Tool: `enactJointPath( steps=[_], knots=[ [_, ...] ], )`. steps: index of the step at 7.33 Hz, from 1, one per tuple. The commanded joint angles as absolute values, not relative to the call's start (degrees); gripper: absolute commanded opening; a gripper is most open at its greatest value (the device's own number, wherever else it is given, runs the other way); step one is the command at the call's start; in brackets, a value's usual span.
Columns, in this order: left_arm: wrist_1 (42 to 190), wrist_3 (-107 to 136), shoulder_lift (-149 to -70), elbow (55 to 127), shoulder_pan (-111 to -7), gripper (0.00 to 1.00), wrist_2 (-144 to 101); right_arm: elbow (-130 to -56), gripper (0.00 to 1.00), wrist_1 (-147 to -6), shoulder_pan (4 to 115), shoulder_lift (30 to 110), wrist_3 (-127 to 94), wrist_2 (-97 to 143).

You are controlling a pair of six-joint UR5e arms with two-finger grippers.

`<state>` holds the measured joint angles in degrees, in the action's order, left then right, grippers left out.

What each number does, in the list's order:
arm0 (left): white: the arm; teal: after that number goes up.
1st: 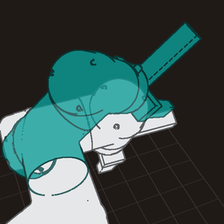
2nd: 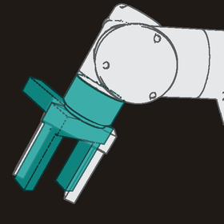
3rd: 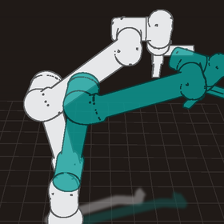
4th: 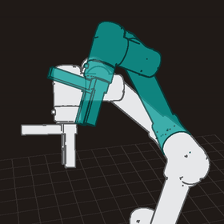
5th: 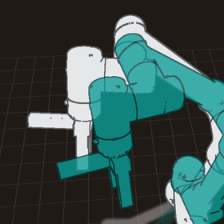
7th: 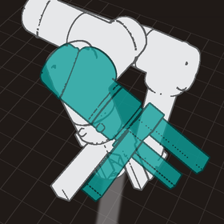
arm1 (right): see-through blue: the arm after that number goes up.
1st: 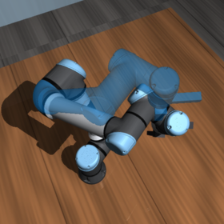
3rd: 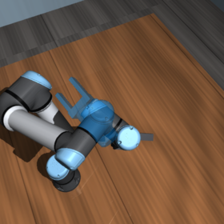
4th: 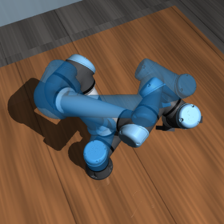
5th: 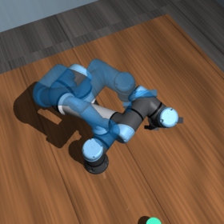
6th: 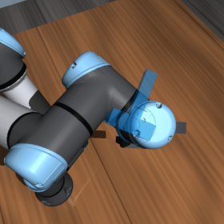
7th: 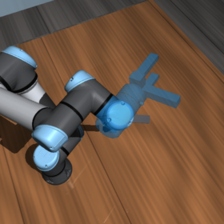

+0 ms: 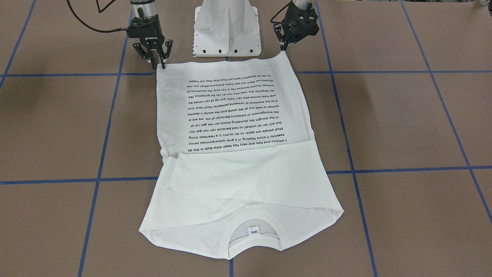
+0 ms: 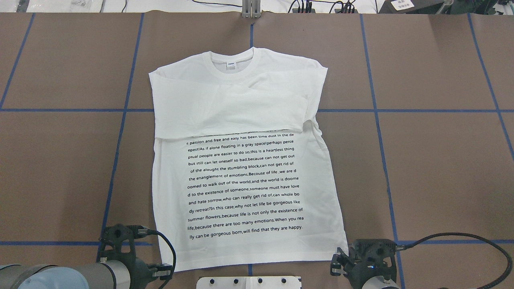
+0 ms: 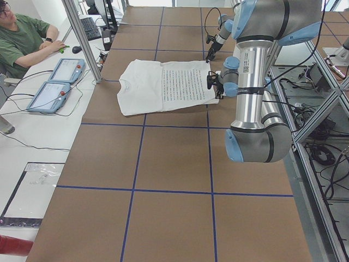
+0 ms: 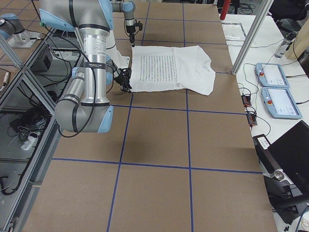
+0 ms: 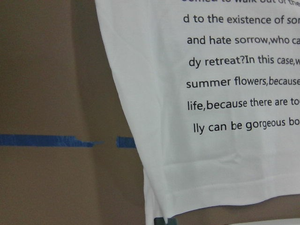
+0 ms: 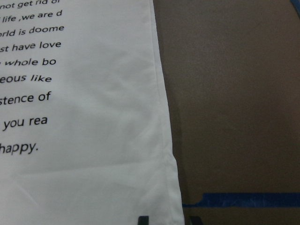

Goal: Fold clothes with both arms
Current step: 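Lift the hem with both grippers and fold it toward the collar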

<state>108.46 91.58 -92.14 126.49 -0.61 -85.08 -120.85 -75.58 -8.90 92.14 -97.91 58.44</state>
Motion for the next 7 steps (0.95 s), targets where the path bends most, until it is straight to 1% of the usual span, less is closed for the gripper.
enactJointPath(
  steps=[1, 2, 4, 5, 6, 7],
  knots=[
    [108.46, 91.58, -92.11, 126.74, -0.62, 0.0, -85.08, -120.76, 0.21, -75.59, -9.4, 92.02, -97.91, 58.1],
    [108.46, 91.58, -92.2, 126.74, -0.62, 0.0, -84.99, -120.76, 0.0, -75.59, -9.49, 91.93, -98.0, 57.75],
    [108.46, 91.58, -92.2, 127.0, -0.62, 0.0, -84.99, -121.37, 0.0, -75.85, -9.23, 91.93, -99.67, 56.87],
    [108.37, 91.41, -91.94, 128.48, -0.79, 0.0, -85.08, -125.9, 0.0, -80.11, -8.88, 93.06, -99.41, 57.91],
    [106.8, 90.88, -91.32, 131.98, -1.31, 0.0, -86.04, -135.61, 0.0, -89.55, -8.88, 95.69, -99.4, 60.7],
    [100.26, 90.88, -91.49, 138.28, -2.1, 0.0, -89.96, -143.97, 0.0, -98.61, -8.96, 95.8, -99.49, 62.82]
  ],
)
